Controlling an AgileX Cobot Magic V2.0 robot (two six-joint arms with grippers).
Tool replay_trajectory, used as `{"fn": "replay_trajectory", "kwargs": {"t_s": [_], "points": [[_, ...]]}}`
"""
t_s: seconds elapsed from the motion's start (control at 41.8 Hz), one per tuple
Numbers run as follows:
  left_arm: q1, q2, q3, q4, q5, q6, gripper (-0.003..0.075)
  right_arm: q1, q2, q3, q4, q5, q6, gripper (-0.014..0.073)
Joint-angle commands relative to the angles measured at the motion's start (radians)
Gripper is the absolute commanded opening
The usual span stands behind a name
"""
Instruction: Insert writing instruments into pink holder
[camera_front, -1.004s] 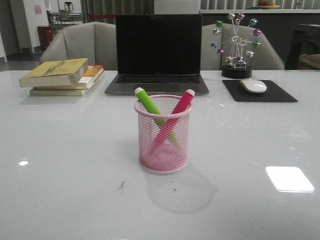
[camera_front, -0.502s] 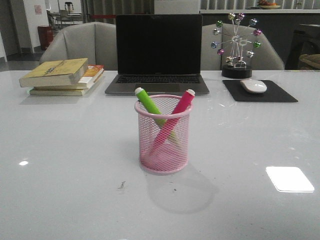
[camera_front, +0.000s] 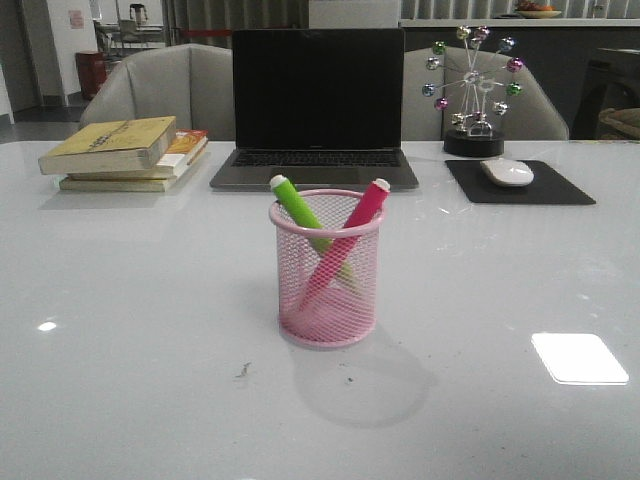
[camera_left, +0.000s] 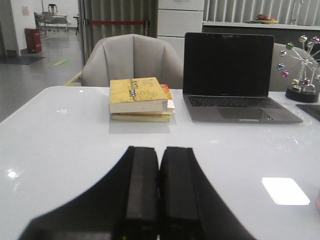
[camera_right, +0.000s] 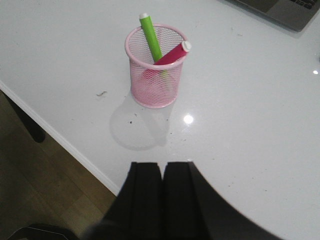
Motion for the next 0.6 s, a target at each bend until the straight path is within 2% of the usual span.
{"fn": "replay_trajectory", "kwargs": {"t_s": [0.0, 0.215, 0.574], "points": [[0.012, -0.024, 0.001, -0.019, -0.083, 0.0, 0.0097, -0.001, -0.001, -0.028, -0.013, -0.067, -0.009, 0.0058], [0.03, -0.039, 0.001, -0.113, -0.09, 0.12, 0.0097, -0.001, -0.001, -0.028, -0.013, -0.068, -0.009, 0.0058], [0.023, -0.039, 0.001, -0.12, -0.096, 0.122, 0.0097, -0.001, -0.001, -0.028, -0.013, -0.069, -0.009, 0.0058]]}}
